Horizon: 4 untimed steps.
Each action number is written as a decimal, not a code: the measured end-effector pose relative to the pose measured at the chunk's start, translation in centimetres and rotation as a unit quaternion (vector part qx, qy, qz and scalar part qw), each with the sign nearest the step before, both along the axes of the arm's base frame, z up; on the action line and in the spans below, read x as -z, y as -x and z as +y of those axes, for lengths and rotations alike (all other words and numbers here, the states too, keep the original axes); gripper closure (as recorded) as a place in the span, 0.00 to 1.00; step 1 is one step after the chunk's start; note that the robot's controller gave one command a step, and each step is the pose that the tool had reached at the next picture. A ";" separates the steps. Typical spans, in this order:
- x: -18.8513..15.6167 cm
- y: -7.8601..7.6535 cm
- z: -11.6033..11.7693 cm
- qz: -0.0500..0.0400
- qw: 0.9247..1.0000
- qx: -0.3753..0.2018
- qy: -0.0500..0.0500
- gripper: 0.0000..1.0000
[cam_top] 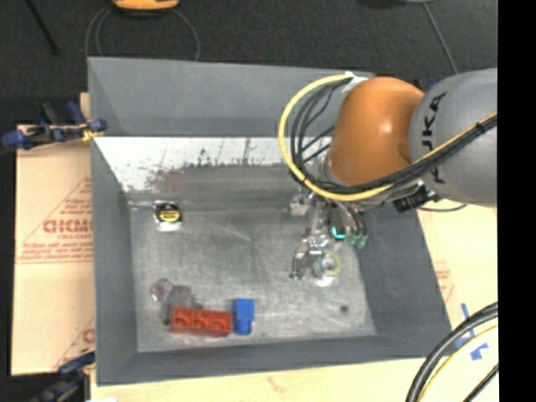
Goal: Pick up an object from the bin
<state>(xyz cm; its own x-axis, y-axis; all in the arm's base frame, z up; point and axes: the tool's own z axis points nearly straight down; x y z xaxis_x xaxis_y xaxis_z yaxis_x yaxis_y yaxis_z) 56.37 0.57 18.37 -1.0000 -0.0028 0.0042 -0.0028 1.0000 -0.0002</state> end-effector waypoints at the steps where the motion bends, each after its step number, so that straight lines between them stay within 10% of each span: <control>1: 10.1 -2.5 -9.7 -0.006 0.989 -0.145 0.000 0.00; 2: 8.3 -2.7 -13.3 -0.004 0.951 -0.309 0.001 0.00; 4: 8.9 -3.5 -14.7 -0.014 0.801 -0.598 -0.008 0.00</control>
Offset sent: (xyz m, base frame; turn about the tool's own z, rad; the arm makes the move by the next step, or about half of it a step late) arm 0.0242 -0.1059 -0.1137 -0.2958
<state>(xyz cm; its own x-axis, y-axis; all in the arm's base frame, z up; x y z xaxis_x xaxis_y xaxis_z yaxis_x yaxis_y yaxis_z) 59.84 -14.18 9.51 -0.2814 -0.9592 -0.0285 -0.9595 0.2817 -0.0038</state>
